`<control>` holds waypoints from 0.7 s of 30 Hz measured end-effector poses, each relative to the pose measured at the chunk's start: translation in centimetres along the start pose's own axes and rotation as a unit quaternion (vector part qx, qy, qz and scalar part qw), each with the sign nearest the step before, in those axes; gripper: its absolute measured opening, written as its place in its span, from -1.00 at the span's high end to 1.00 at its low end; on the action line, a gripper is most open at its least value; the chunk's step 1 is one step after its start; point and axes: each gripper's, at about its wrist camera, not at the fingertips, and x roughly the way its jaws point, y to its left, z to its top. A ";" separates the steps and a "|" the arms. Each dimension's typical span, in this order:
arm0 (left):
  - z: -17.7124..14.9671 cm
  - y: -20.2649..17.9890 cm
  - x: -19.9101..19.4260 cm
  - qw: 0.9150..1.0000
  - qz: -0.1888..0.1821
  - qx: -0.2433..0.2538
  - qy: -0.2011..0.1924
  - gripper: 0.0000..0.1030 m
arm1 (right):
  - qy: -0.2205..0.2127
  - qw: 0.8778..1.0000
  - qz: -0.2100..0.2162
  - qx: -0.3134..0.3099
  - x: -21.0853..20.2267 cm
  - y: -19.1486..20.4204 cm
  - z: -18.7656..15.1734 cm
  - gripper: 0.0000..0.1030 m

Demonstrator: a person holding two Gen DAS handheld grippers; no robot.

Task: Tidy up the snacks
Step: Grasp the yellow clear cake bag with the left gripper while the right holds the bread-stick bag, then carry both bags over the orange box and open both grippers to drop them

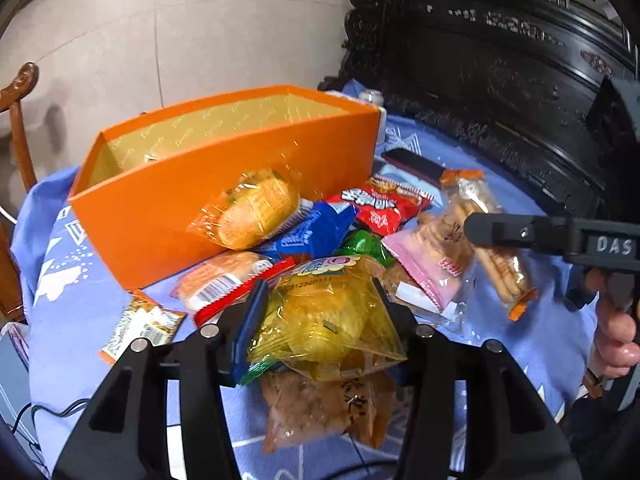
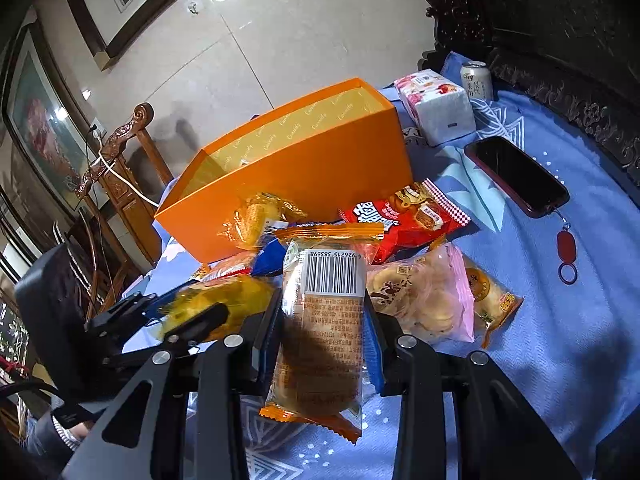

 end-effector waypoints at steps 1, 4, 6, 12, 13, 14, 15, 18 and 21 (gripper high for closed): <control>0.1 0.1 -0.5 1.000 0.001 -0.003 -0.005 0.05 | -0.003 1.000 0.001 -0.001 -0.2 0.1 0.0 0.30; 0.3 0.4 -2.2 1.000 0.003 -0.014 -0.023 0.05 | -0.006 1.000 0.004 -0.004 -0.4 0.5 0.1 0.30; 0.7 0.6 -3.3 0.999 0.006 -0.015 -0.036 0.05 | -0.007 1.000 0.005 -0.007 -0.5 0.6 0.1 0.30; 2.6 1.7 -5.8 0.997 0.015 -0.019 -0.068 0.05 | -0.020 1.000 0.010 -0.015 -1.2 1.4 1.0 0.30; 3.0 1.9 -6.1 0.997 0.017 -0.020 -0.074 0.05 | -0.024 0.999 0.012 -0.017 -1.3 1.7 1.4 0.30; 3.7 2.2 -6.6 0.996 0.018 -0.021 -0.083 0.05 | -0.028 0.999 0.017 -0.018 -1.5 1.9 1.9 0.30; 4.2 2.5 -7.0 0.996 0.018 -0.023 -0.089 0.05 | -0.031 0.999 0.020 -0.020 -1.5 2.0 2.4 0.30; 6.4 3.6 -8.5 0.993 0.014 -0.035 -0.115 0.05 | -0.048 0.998 0.024 -0.033 -1.8 2.7 4.5 0.30; 9.0 4.7 -9.4 0.989 0.026 -0.038 -0.138 0.05 | -0.071 0.996 0.028 -0.048 -2.1 3.4 7.2 0.30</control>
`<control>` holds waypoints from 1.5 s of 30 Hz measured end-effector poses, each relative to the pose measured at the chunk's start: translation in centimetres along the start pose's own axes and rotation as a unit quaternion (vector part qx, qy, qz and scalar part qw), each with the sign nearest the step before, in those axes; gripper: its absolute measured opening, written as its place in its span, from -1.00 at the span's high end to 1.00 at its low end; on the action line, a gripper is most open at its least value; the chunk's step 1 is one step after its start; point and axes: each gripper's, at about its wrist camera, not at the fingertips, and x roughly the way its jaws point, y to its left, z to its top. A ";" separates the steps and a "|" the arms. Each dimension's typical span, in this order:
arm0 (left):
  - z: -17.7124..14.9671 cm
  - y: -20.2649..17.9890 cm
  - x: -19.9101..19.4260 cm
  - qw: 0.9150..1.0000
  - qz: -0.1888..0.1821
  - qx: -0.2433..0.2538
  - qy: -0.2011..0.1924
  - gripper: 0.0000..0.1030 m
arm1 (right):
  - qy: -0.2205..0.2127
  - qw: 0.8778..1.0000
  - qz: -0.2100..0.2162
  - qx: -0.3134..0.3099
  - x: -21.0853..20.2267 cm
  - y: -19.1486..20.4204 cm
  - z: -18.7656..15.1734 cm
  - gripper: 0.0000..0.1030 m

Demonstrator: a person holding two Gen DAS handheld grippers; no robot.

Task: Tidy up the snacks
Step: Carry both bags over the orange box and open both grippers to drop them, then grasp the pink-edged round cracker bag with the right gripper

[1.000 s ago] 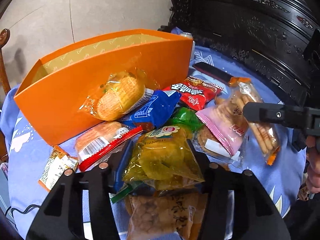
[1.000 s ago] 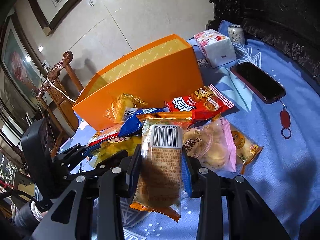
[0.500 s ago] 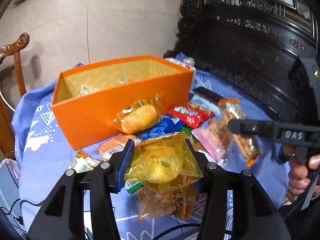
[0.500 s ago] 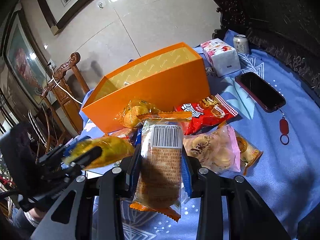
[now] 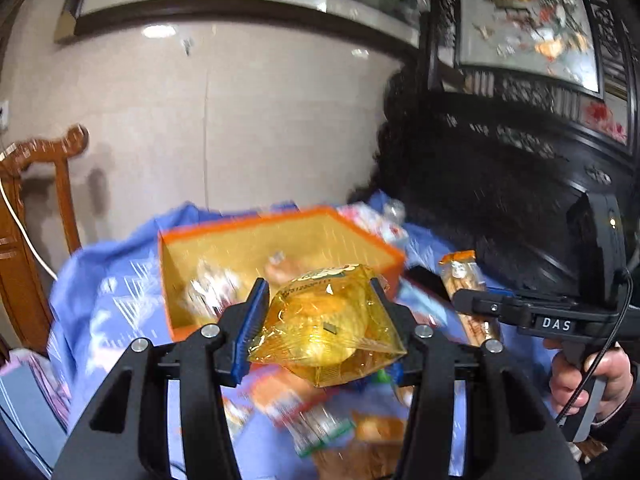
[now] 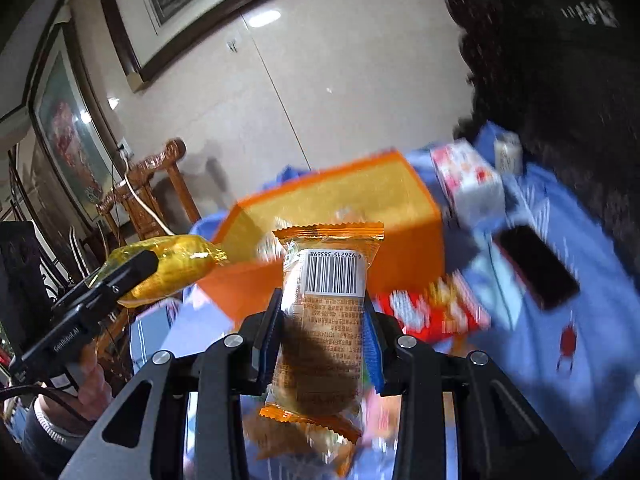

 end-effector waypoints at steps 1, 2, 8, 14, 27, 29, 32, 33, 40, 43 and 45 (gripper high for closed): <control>0.8 0.3 0.1 1.000 0.003 -0.001 -0.006 0.05 | -0.009 1.000 0.001 -0.006 0.2 0.1 1.2 0.30; 1.9 0.9 0.3 1.000 0.009 -0.004 -0.012 0.05 | -0.016 1.000 0.002 -0.011 0.5 0.2 2.3 0.30; 5.8 3.3 2.9 0.999 0.036 -0.009 -0.026 0.05 | -0.035 0.999 0.005 -0.038 3.5 1.1 7.9 0.30; 8.9 6.0 6.9 0.997 0.071 -0.027 -0.024 -0.02 | -0.045 0.996 0.006 -0.073 7.5 2.8 12.0 0.27; 4.3 7.5 3.2 0.991 0.089 -0.105 -0.005 -0.92 | -0.016 0.994 -0.019 -0.102 4.0 0.2 7.7 -0.80; 2.6 6.7 2.4 0.991 0.080 -0.103 0.005 -0.92 | 0.005 0.992 -0.021 -0.127 3.0 -0.6 5.6 -0.82; 0.0 5.3 1.7 0.993 0.073 -0.088 0.026 -0.92 | 0.033 0.986 -0.022 -0.162 2.1 -1.3 3.0 -0.82; -0.7 4.8 1.6 0.993 0.073 -0.082 0.034 -0.92 | 0.047 0.983 -0.020 -0.178 1.7 -1.6 1.8 -0.82; -4.5 2.0 0.4 0.993 0.070 -0.048 0.076 -0.92 | 0.127 0.952 0.003 -0.279 1.3 -1.8 -4.0 -0.82; -5.0 1.4 -0.2 0.993 0.069 -0.042 0.080 -0.92 | 0.154 0.938 0.014 -0.311 2.1 -1.6 -5.4 -0.82; -5.3 1.0 -0.8 0.993 0.071 -0.039 0.082 -0.92 | 0.169 0.928 0.022 -0.331 3.0 -1.5 -6.1 -0.82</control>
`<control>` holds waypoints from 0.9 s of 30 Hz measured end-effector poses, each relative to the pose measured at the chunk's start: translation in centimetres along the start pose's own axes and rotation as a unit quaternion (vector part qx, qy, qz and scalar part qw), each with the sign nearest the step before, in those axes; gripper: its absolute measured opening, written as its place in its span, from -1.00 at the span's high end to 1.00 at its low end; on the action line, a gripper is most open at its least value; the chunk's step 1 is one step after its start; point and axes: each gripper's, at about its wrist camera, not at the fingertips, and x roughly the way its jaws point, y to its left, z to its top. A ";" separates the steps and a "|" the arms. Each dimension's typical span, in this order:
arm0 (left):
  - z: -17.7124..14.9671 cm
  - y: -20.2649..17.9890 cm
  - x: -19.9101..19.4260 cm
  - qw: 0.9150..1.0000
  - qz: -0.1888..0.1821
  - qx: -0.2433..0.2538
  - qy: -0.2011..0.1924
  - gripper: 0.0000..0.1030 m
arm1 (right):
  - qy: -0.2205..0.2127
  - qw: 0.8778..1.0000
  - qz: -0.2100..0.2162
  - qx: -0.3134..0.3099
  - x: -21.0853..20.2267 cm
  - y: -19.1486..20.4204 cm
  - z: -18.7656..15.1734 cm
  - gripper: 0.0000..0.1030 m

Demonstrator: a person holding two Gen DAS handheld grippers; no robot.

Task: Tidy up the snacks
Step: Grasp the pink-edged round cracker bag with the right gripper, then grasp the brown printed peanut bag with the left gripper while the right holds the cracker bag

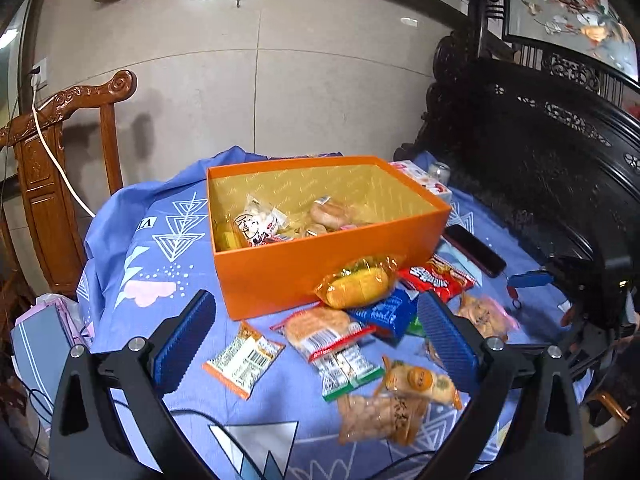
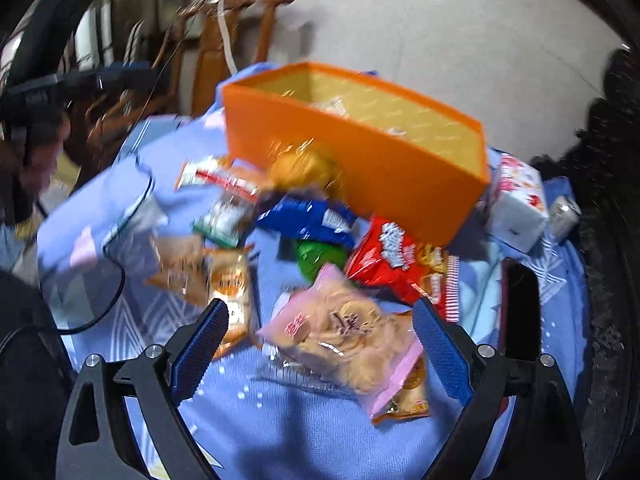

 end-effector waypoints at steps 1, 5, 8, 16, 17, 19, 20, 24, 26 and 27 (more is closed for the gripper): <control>-0.2 -0.1 -0.2 1.000 0.001 0.000 0.000 -0.92 | 0.005 1.000 0.003 -0.009 0.4 0.0 0.0 -0.82; -0.9 -0.6 -0.9 1.000 -0.002 0.003 0.002 -0.92 | 0.040 0.997 0.012 -0.058 2.6 0.1 0.2 -0.82; -1.7 -0.9 -1.2 1.000 0.007 0.007 0.008 -0.92 | 0.072 0.993 0.012 -0.094 4.4 -0.1 0.1 -0.82; -3.2 -0.6 -2.1 0.999 0.030 -0.006 0.018 -0.92 | 0.119 0.984 0.078 -0.107 8.1 -1.1 0.7 -0.79; -3.4 -0.6 -2.2 0.999 0.033 -0.008 0.020 -0.92 | 0.121 0.984 0.087 -0.097 8.3 -1.3 0.7 -0.77; -3.6 -0.5 -2.3 0.999 0.035 -0.009 0.022 -0.92 | 0.119 0.984 0.109 -0.079 8.3 -1.5 0.7 -0.54; -3.8 -0.5 -2.2 0.999 0.036 -0.009 0.024 -0.92 | 0.117 0.984 0.111 -0.074 8.2 -1.5 0.6 -0.49; -4.5 -0.8 -1.5 0.999 0.034 -0.008 0.034 -0.92 | 0.087 0.991 0.101 -0.026 6.7 -2.3 0.6 0.00; -5.0 -1.4 -0.8 0.999 0.026 -0.001 0.043 -0.92 | 0.064 0.992 0.106 0.009 5.6 -3.0 0.1 0.01; -5.2 -1.6 -0.5 0.999 0.022 0.003 0.047 -0.92 | 0.056 0.992 0.108 0.022 5.1 -3.0 -0.1 0.02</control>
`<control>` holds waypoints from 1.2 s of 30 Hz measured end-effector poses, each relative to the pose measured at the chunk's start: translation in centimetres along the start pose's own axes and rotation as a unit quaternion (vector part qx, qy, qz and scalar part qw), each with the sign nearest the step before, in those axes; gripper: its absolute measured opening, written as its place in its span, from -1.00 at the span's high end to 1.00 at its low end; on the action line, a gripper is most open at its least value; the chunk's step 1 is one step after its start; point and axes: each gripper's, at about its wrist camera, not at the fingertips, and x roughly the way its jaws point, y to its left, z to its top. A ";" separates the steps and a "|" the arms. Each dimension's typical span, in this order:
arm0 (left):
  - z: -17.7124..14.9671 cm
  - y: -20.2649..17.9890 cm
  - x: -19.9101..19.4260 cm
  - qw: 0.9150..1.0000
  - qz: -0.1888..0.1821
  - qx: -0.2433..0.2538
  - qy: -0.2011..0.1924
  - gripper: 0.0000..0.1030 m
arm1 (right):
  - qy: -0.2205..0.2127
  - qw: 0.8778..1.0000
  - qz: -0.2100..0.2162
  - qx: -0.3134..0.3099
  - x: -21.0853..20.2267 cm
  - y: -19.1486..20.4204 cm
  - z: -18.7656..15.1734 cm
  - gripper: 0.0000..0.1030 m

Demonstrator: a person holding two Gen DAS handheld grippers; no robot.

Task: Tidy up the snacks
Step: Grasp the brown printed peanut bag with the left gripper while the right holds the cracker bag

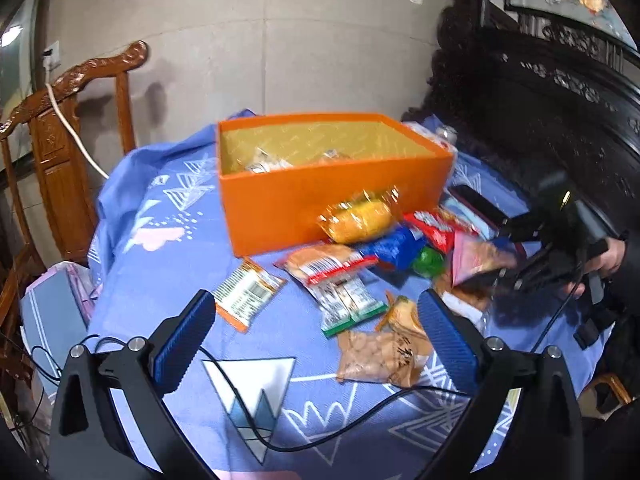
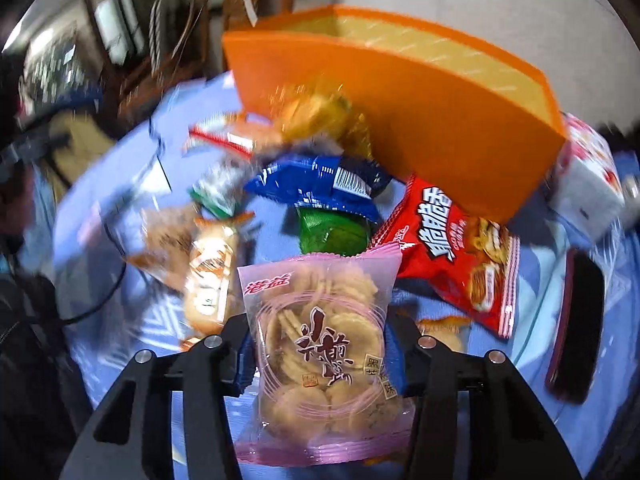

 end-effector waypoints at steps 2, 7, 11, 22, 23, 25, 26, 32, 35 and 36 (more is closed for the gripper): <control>-0.5 -0.9 1.0 1.000 -0.005 0.014 0.011 -0.92 | -0.031 0.999 0.002 0.028 -1.7 0.5 -0.7 0.02; -1.6 -2.6 3.9 0.999 -0.018 0.024 0.036 -0.92 | -0.093 0.993 0.013 0.075 -5.7 2.4 -2.3 0.01; -2.2 -3.7 6.0 0.998 -0.028 0.026 0.057 -0.92 | -0.107 0.990 0.018 0.088 -6.7 5.1 -5.6 0.01; -5.6 -6.2 9.7 0.993 -0.027 0.084 0.082 -0.92 | -0.107 0.976 0.024 0.189 -4.8 8.0 -11.0 0.01; -5.8 -6.2 9.9 0.993 -0.029 0.083 0.082 -0.92 | -0.108 0.976 0.023 0.190 -4.8 8.1 -11.0 0.01; -6.0 -6.2 10.2 0.993 -0.032 0.078 0.085 -0.92 | -0.111 0.975 0.024 0.191 -4.7 8.1 -10.9 0.01; -6.0 -6.2 10.4 0.993 -0.034 0.076 0.089 -0.91 | -0.111 0.975 0.023 0.192 -4.7 8.1 -10.8 0.01; -5.6 -5.8 10.3 0.994 -0.051 0.057 0.076 -0.46 | -0.119 0.971 0.026 0.205 -4.7 7.8 -10.6 0.01; -5.3 -5.7 10.0 0.995 -0.050 0.054 0.062 -0.17 | -0.120 0.970 0.023 0.211 -4.8 7.8 -10.7 0.01; -5.3 -5.6 10.0 0.995 -0.051 0.052 0.061 -0.13 | -0.120 0.969 0.022 0.213 -4.7 7.8 -10.7 0.01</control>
